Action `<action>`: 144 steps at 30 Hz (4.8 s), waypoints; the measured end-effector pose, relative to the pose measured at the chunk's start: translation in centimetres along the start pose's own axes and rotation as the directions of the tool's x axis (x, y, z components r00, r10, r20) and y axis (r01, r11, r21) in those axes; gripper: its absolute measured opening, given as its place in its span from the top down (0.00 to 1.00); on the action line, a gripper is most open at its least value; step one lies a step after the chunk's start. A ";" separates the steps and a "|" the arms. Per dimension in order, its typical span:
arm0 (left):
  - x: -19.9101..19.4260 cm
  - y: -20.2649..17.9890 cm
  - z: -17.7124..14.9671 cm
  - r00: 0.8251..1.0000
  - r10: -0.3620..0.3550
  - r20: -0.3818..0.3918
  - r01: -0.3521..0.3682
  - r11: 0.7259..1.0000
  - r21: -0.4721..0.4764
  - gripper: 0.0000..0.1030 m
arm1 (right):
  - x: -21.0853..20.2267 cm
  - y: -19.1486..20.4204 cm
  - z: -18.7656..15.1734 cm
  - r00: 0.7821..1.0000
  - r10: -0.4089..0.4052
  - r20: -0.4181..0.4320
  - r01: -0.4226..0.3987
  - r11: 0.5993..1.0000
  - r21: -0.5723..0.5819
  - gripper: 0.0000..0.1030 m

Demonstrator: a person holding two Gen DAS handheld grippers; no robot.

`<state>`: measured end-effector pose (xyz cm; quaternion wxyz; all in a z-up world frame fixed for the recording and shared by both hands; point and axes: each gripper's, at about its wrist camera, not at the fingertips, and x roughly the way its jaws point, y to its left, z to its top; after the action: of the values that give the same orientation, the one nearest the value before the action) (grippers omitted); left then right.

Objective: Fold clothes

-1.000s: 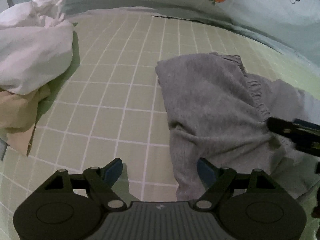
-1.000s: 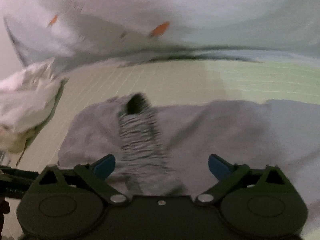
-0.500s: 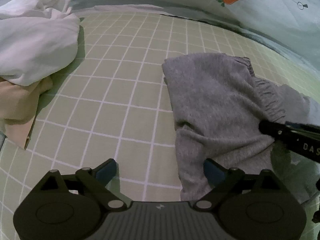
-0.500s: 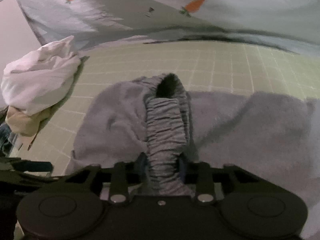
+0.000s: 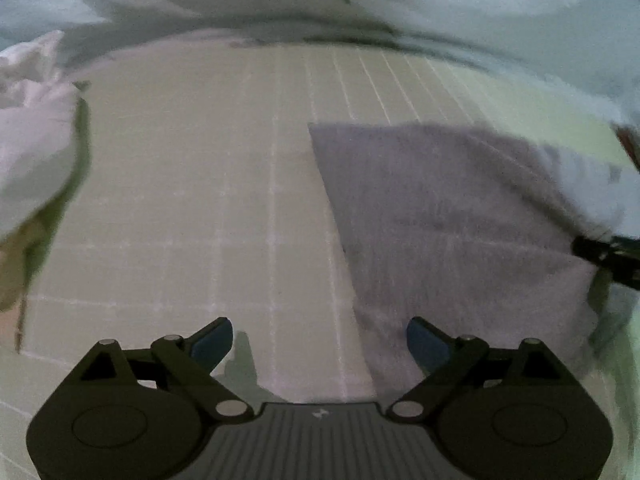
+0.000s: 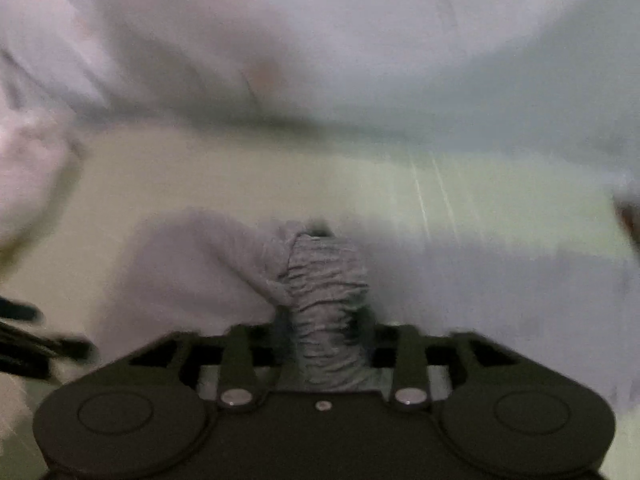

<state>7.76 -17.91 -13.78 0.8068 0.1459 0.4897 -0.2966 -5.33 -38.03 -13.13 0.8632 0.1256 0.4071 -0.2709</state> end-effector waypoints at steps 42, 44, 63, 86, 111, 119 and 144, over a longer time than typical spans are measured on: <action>-3.2 -13.6 -2.7 1.000 0.022 0.010 -0.022 0.997 0.074 0.06 | -4.8 -20.2 -13.4 0.985 -0.173 0.025 0.146 0.894 0.424 0.00; -2.4 -14.3 -2.1 0.999 0.034 0.004 -0.034 0.998 0.045 0.06 | -4.3 -23.0 -13.3 0.979 -0.201 0.043 0.158 0.870 0.467 0.00; 4.9 -14.8 4.2 0.983 0.138 -0.118 -0.146 0.988 -0.058 0.00 | 3.1 -39.0 -7.1 0.882 -0.464 0.087 0.327 0.734 0.595 0.00; 5.0 -14.9 3.8 0.987 0.120 -0.103 -0.129 0.987 -0.090 0.00 | 0.8 -27.3 0.6 0.945 -0.084 0.317 0.012 0.975 0.222 0.88; 5.0 -14.2 3.2 0.993 0.103 -0.053 -0.106 0.992 -0.069 0.00 | 3.2 -25.5 0.2 0.979 0.058 0.193 -0.170 0.754 0.635 0.19; 5.0 -14.1 3.1 0.994 0.102 -0.048 -0.105 0.992 -0.068 0.00 | 5.5 -24.4 2.3 0.990 0.008 0.139 -0.077 0.865 0.495 0.84; 4.9 -13.8 3.0 0.994 0.100 -0.043 -0.103 0.992 -0.069 0.00 | 1.8 -13.1 -1.3 0.987 0.147 0.068 -0.137 0.982 -0.131 0.31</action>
<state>2.97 -31.94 -15.93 0.8158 0.1476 0.5076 -0.2347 -12.74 -48.89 -15.31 0.9017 0.0889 0.3797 -0.1869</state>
